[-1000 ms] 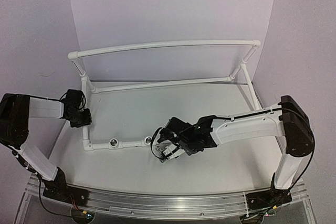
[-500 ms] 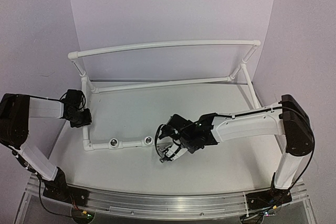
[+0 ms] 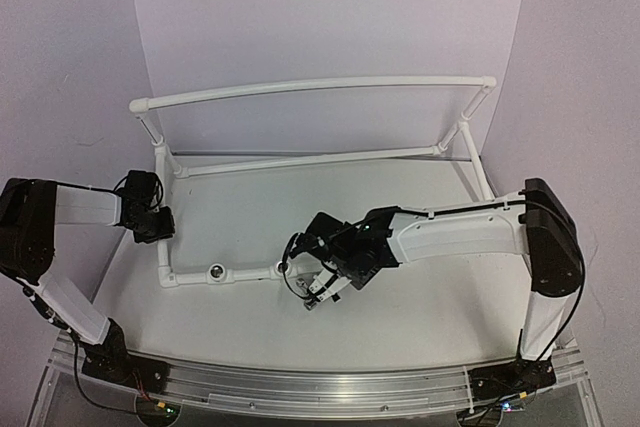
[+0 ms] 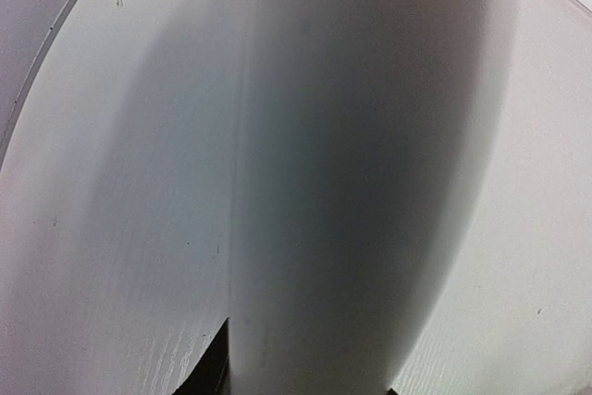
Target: Install the water faucets
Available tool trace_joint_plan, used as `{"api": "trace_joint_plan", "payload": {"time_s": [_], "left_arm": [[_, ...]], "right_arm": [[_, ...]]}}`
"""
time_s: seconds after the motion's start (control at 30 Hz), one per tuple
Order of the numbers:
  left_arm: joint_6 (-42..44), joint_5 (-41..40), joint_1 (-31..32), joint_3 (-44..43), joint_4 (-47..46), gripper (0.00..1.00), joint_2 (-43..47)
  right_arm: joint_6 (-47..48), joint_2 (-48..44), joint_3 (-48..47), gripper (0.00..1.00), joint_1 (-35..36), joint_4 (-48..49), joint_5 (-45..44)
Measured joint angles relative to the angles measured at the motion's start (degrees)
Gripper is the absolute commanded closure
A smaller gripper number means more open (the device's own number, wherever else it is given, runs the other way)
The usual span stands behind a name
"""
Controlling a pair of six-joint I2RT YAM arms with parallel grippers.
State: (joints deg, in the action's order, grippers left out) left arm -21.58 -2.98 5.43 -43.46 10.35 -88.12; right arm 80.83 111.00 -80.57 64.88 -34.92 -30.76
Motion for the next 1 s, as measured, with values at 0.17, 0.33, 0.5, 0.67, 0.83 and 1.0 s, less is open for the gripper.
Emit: {"api": "trace_joint_plan", "payload": {"time_s": [0.17,0.33,0.5,0.67,0.83,1.0], "left_arm": [[0.0,0.0,0.0,0.0,0.0,0.99,0.0],[0.0,0.0,0.0,0.0,0.0,0.99,0.0],[0.0,0.0,0.0,0.0,0.0,0.99,0.0],[0.0,0.1,0.0,0.0,0.0,0.99,0.0],[0.0,0.1,0.0,-0.1,0.1,0.99,0.0],[0.0,0.1,0.0,-0.2,0.2,0.99,-0.1]], "right_arm": [[-6.1,1.0,-1.9,1.00,0.0,-2.3,0.0],[-12.1,1.5,-3.0,1.00,-0.1,-3.6,0.1],[-17.5,2.2,-4.6,1.00,-0.4,-5.5,0.9],[-21.8,2.5,-5.4,1.00,-0.7,-6.5,1.7],[-26.7,2.6,-6.3,1.00,-1.2,-7.6,3.0],[-31.1,2.6,-6.8,1.00,-1.9,-8.2,4.4]]}}
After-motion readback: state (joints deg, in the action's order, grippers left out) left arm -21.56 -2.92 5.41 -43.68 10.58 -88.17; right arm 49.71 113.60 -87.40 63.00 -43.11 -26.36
